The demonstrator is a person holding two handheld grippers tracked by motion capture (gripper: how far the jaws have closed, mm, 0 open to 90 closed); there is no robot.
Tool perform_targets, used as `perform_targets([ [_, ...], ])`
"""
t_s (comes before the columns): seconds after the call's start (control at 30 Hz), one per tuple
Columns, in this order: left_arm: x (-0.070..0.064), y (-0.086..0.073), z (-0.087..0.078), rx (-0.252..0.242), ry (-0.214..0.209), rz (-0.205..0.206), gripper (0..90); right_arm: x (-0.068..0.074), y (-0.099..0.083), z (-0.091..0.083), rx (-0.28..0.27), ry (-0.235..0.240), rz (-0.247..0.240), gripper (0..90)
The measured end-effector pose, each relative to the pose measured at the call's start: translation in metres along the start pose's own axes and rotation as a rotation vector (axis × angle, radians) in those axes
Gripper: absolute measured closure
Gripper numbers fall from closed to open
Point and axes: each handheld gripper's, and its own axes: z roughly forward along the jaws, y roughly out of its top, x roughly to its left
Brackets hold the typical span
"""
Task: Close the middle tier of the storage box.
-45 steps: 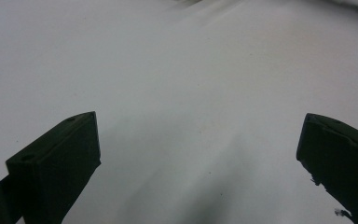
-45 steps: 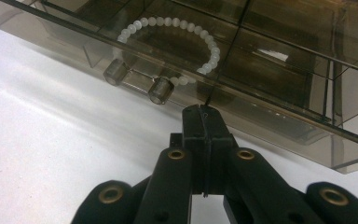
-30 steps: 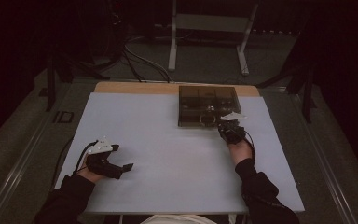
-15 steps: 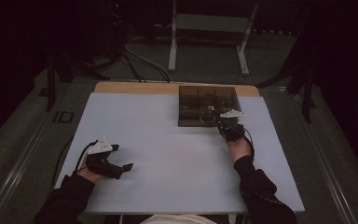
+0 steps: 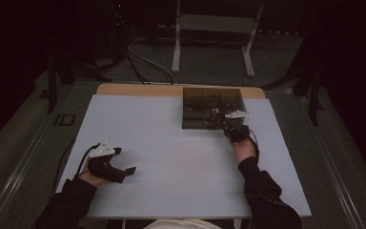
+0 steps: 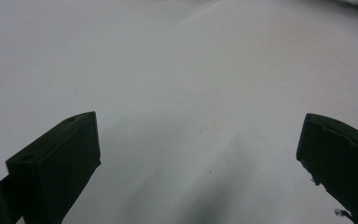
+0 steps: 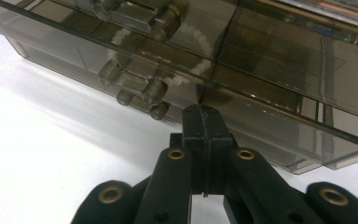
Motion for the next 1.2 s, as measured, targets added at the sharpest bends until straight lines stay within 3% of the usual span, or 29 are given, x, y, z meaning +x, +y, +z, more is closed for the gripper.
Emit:
perform_targets([
  [0.73, 0.0006, -0.0005, -0.0001, -0.004, -0.002, -0.003, 0.9, 0.0016, 0.0076, 0.0084, 0.001, 0.012, 0.003, 90.0],
  [1.2, 0.0008, -0.0008, 0.0002, -0.003, -0.002, -0.005, 0.9, 0.0008, 0.0050, 0.0044, 0.004, 0.014, 0.018, 90.0],
])
